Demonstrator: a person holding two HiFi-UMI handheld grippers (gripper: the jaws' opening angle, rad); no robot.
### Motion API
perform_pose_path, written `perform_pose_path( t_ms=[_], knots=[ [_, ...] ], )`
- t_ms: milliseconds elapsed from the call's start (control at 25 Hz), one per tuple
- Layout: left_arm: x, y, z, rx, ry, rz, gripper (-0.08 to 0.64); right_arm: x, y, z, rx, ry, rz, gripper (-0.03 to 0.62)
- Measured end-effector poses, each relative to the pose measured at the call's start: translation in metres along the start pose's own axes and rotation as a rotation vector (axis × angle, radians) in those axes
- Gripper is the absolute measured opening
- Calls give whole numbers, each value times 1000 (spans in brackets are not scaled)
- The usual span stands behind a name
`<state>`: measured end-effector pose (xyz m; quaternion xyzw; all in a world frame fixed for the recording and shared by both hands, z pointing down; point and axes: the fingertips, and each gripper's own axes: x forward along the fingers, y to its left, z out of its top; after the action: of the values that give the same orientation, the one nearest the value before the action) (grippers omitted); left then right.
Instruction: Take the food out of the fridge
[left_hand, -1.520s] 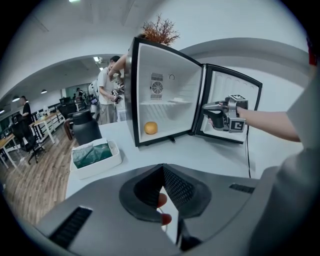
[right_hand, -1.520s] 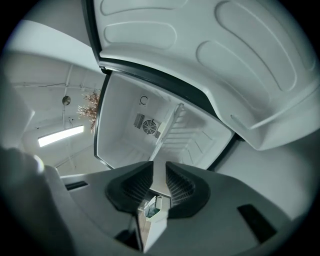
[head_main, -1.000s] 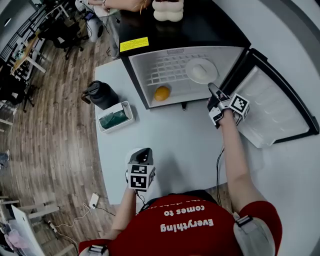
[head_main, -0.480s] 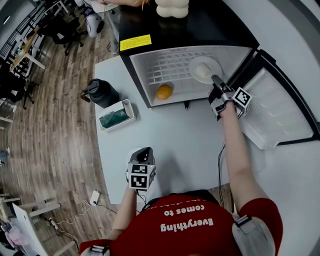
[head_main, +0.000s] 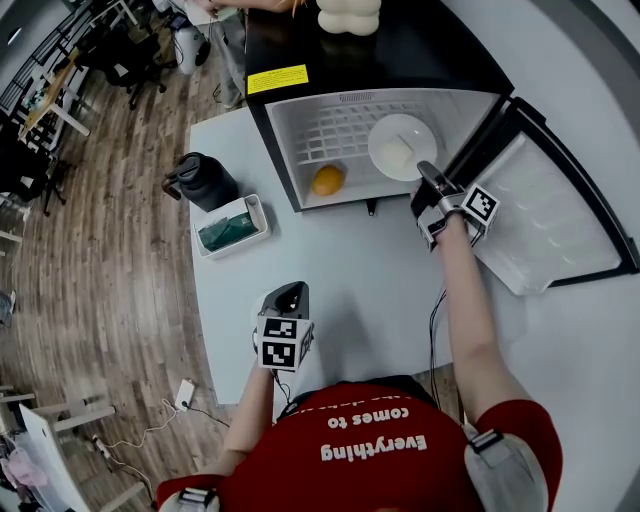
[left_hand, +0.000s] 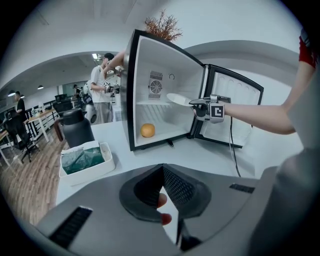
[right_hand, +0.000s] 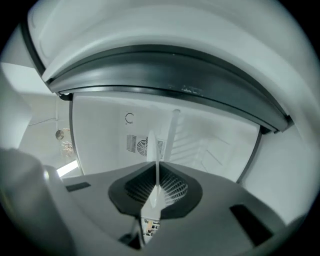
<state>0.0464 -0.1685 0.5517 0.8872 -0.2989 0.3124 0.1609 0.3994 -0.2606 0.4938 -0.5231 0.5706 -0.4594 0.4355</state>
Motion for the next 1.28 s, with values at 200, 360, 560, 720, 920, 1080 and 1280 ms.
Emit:
perform_pose_path(
  t_ms=[200,360,560,720,920,1080,1280],
  knots=[
    [-4,-13,27,24,-72,-22,0,-24,12,-30,34,32,29,23],
    [-10,-28,54,46,-144,-51,0,-44,23,-55,41,68,41,23],
    [-23,-49,89,97,-236,-74,0,-70,39,-88,53,129,40,22],
    [-38,-63,102,110,-285,-88,0,-91,54,-113,52,171,64,23],
    [-56,-71,102,123,-311,-87,0,-113,68,-140,55,208,73,22],
    [-70,-72,91,103,-316,-79,0,-129,67,-170,58,261,55,22],
    [-86,-70,67,69,-291,-62,0,-152,55,-208,97,313,14,21]
  ],
)
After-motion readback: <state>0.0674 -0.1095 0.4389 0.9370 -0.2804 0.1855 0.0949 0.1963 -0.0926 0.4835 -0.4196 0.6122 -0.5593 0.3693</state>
